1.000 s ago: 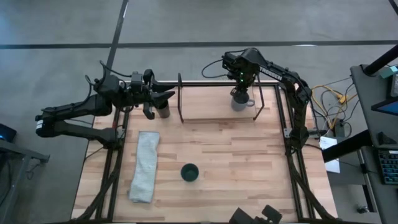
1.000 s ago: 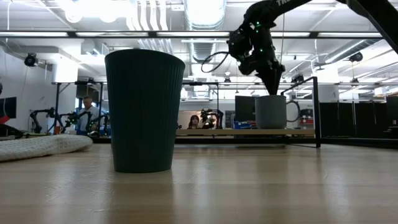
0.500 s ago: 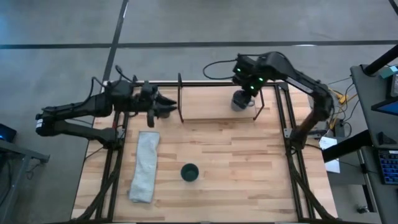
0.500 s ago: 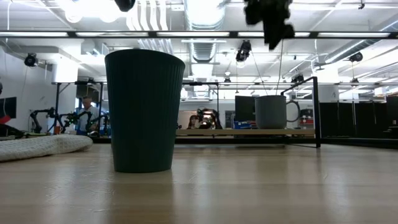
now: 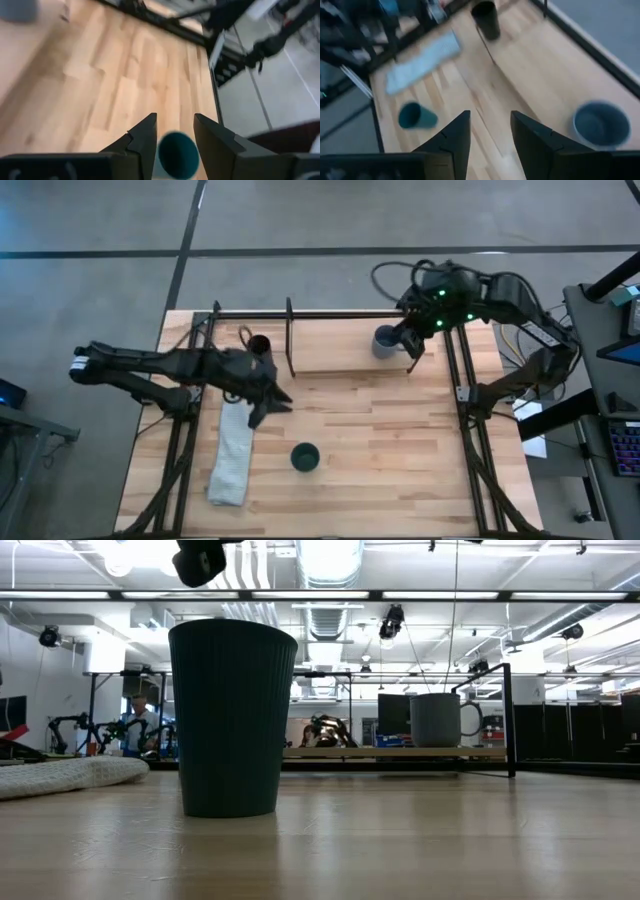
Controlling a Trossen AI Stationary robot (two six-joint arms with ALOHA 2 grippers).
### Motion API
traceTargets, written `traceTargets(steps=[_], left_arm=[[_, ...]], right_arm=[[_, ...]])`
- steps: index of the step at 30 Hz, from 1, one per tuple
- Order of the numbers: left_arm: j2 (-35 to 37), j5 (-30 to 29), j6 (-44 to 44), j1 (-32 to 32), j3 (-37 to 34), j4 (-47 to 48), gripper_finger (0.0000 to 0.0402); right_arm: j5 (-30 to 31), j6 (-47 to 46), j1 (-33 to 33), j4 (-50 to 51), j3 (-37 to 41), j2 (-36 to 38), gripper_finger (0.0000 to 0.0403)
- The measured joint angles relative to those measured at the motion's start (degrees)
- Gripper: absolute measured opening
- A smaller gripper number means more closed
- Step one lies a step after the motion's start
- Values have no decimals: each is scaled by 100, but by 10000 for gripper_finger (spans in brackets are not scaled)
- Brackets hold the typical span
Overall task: Stack small to large cups/mugs on shelf
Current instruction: Put the green cup on the shelf
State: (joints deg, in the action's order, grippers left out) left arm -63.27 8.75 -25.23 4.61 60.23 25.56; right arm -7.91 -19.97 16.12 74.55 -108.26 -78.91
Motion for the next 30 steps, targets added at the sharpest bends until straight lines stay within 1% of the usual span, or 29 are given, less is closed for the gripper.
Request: traceTargets(steps=[4,6,8,10,13,19,23,27,30], left_arm=[[-408,15,-13,273,17,93,116],[-607,15,-161,359,17,88,116],[-763,26,-369,415,17,83,116],[-858,110,-442,458,17,82,116],[-951,125,-448,486,17,70,116],[-1081,125,-443,488,5,117,116],[-1017,125,-417,486,-59,628,116],[-957,103,-417,486,-78,1230,116],[-948,103,-417,486,-83,1398,116]], right_arm=[[1,-90,0,-551,1,113,132],[1,-113,0,-659,1,116,132],[-3,-331,-4,-580,1,61,133],[-78,-560,-129,-473,23,-41,133],[-141,-737,-516,-451,139,-248,132],[-67,-1005,-1525,-452,333,-1001,124],[-56,-1012,-2061,-528,299,-1625,122],[-62,-1232,-2387,-848,294,-2163,122],[-115,-1453,-2536,-1214,289,-2492,119]])
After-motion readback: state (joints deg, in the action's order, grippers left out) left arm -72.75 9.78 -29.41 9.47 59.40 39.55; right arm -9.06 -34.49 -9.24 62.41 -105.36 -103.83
